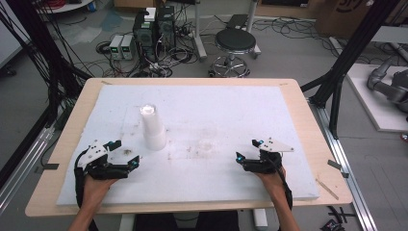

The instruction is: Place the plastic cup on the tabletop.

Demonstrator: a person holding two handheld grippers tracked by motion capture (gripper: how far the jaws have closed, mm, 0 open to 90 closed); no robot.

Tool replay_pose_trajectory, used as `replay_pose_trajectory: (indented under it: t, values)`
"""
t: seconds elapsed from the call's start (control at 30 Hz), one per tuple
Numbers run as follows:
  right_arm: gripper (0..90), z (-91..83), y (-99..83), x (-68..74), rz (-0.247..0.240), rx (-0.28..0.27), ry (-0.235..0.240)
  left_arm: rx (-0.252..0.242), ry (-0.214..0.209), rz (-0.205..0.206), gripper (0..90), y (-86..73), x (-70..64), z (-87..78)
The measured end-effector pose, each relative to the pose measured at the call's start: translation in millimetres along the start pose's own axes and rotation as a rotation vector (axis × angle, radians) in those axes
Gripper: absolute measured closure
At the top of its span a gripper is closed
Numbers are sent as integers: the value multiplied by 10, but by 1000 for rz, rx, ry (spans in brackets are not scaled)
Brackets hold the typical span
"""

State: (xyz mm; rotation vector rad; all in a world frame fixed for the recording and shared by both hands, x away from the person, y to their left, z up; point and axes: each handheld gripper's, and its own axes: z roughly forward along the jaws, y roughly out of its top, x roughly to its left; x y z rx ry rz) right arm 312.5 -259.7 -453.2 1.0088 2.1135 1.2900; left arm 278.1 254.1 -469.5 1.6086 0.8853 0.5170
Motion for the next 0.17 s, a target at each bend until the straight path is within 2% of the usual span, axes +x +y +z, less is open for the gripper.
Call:
replay_pose_trajectory:
  t: [0.17]
  values:
    - [182,6,0,22,-8,7,-8,-8,6,7,20,-4,-13,-4]
